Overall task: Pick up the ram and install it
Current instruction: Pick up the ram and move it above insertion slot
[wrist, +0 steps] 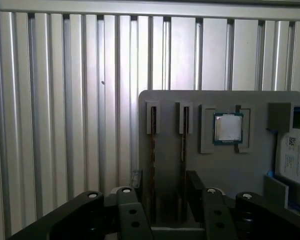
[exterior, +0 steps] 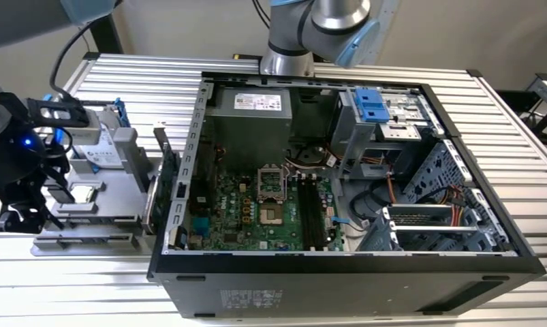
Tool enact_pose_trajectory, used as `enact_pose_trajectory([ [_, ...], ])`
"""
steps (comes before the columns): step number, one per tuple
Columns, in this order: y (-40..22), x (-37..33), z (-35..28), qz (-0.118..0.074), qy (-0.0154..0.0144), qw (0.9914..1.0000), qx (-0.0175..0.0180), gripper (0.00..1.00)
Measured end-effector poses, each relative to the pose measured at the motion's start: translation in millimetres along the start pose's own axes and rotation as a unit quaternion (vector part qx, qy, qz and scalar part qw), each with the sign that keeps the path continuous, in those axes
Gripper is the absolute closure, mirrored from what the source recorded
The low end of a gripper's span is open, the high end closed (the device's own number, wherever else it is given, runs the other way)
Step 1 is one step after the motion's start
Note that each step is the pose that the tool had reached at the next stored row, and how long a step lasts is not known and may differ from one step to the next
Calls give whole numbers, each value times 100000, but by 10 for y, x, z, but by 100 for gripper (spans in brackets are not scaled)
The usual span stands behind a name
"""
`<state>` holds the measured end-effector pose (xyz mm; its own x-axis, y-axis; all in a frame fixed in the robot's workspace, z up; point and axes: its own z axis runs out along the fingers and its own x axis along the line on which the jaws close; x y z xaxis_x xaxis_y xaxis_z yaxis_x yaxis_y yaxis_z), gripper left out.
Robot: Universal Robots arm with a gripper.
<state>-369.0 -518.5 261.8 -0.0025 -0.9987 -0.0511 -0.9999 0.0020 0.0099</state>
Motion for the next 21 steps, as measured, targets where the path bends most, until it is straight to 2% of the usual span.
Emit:
enact_pose_trajectory([
  [9, 0, 3, 72, -489, 42, 99999, -29, 0],
  [21, -1, 22, 104, -644, 45, 99998, -25, 0],
])
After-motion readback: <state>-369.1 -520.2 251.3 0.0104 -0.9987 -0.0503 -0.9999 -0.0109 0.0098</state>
